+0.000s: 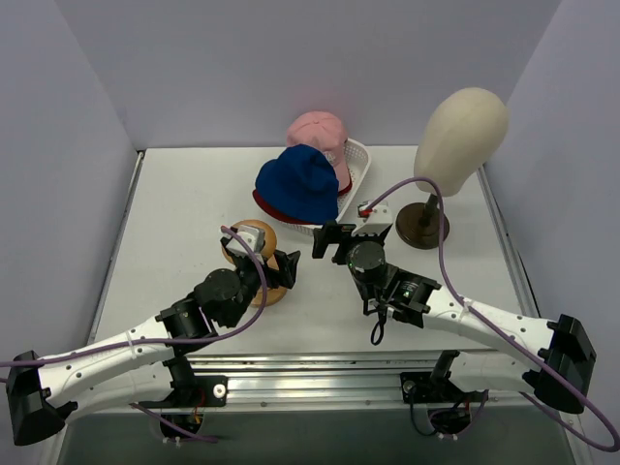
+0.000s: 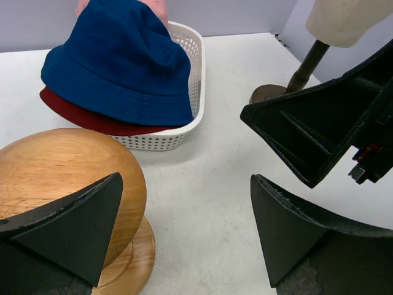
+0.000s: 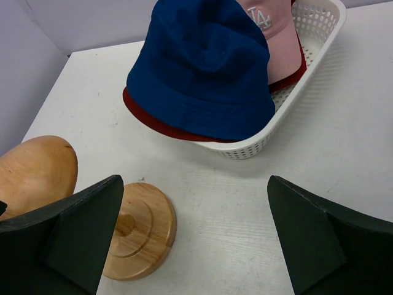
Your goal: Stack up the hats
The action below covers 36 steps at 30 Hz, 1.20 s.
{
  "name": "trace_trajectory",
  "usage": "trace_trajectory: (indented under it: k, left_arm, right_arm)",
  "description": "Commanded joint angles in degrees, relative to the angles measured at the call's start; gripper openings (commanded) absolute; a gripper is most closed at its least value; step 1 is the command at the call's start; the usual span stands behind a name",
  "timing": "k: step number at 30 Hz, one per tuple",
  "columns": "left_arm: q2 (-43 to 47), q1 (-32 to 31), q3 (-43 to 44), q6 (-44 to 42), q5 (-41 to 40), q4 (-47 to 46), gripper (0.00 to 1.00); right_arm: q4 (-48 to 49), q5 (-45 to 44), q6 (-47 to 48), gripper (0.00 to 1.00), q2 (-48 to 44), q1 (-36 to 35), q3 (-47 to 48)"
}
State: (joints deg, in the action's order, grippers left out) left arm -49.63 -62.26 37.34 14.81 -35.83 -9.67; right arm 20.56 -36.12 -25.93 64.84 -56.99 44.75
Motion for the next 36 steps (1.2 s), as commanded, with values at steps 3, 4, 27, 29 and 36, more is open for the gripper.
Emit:
trace_trajectory:
  k: [3,4,27,29,36]
  left_arm:
    - [0.76,-0.14,0.19,-0.31,-2.57,-1.84,0.94]
    - [1.02,-0.14,0.1,-0.39,-3.36,-1.84,0.94]
    - [8.23,-0.14,-6.14,-0.4,-10.66,-6.94,0.94]
    - [8.23,-0.14,-6.32,-0.31,-10.57,-7.2,0.94]
    - [8.23,-0.14,-6.14,-0.39,-10.57,-6.94,0.94]
  right_arm:
    - [1.94,-0.62,0.18,1.0,0.29,0.13,1.3]
    - [2.03,-0.36,0.44,1.0,0.11,-0.05,1.56]
    - [-13.35,20.28,20.48,0.5,41.75,16.47,47.69]
    - [-13.87,22.75,22.15,0.48,44.13,17.18,50.95]
    - [-13.97,21.8,21.89,0.45,50.47,17.97,55.44]
